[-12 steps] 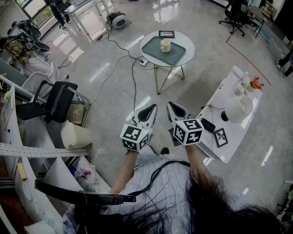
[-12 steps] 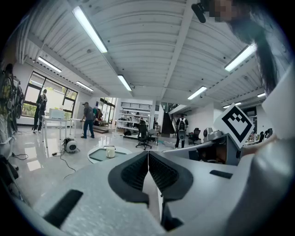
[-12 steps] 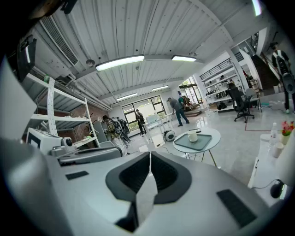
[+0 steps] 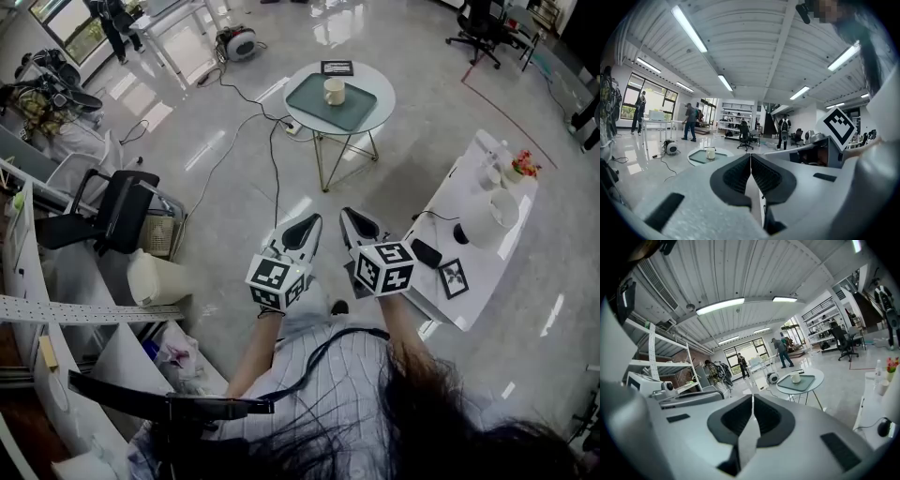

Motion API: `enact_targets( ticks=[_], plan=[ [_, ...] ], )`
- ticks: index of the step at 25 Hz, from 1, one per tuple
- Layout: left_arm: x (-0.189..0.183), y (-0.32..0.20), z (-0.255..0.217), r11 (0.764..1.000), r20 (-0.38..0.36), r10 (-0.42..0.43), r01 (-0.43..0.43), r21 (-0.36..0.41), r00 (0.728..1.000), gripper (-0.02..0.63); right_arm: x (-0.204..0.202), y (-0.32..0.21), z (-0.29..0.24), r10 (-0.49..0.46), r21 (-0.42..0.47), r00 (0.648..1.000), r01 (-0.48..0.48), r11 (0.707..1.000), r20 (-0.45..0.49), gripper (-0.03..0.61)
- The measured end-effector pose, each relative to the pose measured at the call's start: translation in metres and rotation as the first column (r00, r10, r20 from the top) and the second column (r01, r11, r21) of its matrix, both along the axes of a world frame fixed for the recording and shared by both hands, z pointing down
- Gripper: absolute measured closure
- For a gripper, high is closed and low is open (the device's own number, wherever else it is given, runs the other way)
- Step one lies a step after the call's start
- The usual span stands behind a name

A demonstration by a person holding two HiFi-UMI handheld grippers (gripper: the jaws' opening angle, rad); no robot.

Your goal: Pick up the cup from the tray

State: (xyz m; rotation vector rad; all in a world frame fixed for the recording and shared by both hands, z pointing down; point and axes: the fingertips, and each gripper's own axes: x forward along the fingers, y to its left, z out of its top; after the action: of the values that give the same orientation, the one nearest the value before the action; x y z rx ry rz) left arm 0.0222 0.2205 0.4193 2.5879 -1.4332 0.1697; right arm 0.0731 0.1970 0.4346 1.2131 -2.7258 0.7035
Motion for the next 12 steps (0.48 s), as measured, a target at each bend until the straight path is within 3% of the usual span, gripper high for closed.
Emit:
enact_targets(
  ticks=[12],
  plan=[
    [0.006, -0.028, 0.008, 0.999, 0.000, 0.014, -0.014, -0.035, 1.000, 0.600, 0.003, -0.026, 0.007, -0.007, -0.019, 1.000, 0.007, 1.000, 0.004, 0.545]
  ],
)
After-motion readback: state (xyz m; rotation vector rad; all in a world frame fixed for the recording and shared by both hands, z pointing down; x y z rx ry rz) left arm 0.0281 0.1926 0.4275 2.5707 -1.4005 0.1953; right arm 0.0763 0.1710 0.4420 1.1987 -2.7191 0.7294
